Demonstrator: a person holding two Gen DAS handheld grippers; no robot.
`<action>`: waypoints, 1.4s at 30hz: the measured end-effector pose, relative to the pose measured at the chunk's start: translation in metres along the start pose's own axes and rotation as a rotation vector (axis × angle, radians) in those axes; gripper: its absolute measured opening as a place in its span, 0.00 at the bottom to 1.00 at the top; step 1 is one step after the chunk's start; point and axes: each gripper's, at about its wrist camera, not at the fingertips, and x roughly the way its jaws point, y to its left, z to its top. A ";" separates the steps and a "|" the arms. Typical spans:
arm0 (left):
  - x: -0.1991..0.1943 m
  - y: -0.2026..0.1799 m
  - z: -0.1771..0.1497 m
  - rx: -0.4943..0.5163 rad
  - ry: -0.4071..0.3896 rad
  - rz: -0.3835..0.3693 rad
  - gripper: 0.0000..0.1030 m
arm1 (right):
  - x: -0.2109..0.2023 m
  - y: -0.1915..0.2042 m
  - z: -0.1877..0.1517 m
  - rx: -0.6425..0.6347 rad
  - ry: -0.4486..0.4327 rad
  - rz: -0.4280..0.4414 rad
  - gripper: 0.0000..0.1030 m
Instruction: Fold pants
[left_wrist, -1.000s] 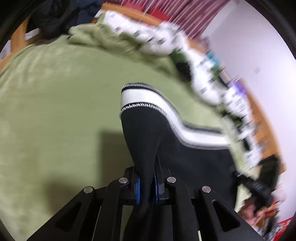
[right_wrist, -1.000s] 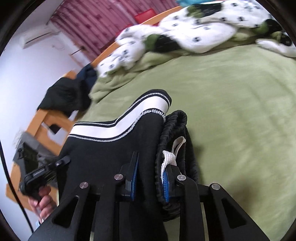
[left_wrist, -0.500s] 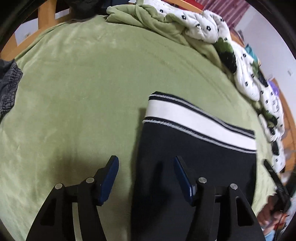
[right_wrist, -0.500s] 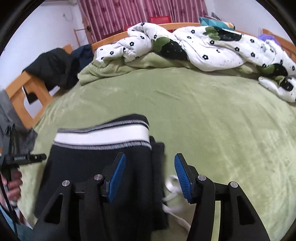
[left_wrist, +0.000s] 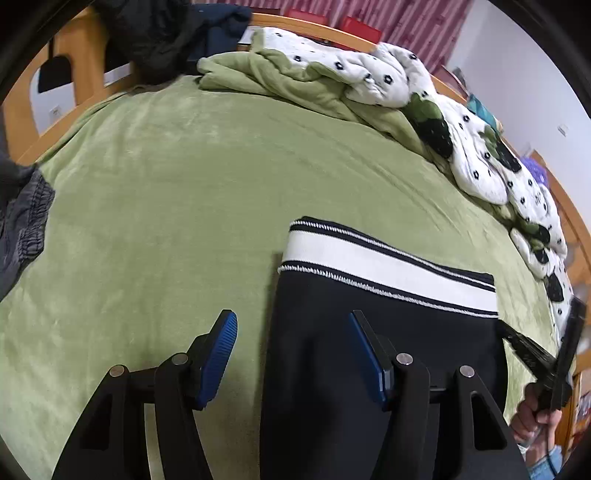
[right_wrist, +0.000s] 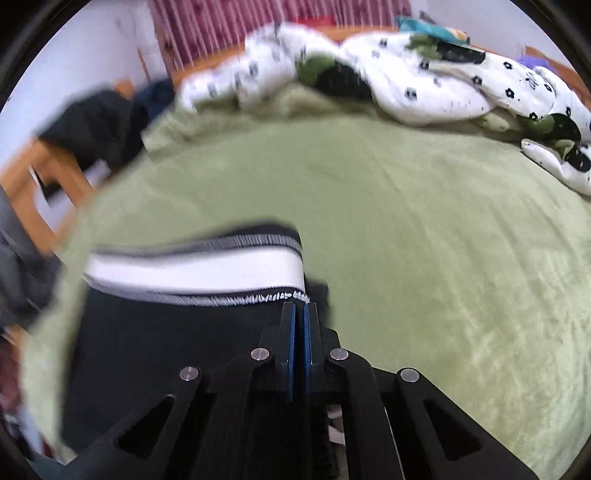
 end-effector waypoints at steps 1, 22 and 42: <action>0.002 -0.002 -0.001 0.012 0.001 0.014 0.58 | -0.003 0.003 0.001 -0.008 -0.005 -0.005 0.03; 0.083 -0.013 0.009 -0.019 -0.008 -0.036 0.62 | 0.046 0.001 0.040 0.073 -0.060 0.007 0.23; 0.002 -0.010 -0.086 0.263 0.073 -0.084 0.60 | -0.047 0.030 -0.066 -0.230 -0.002 -0.081 0.43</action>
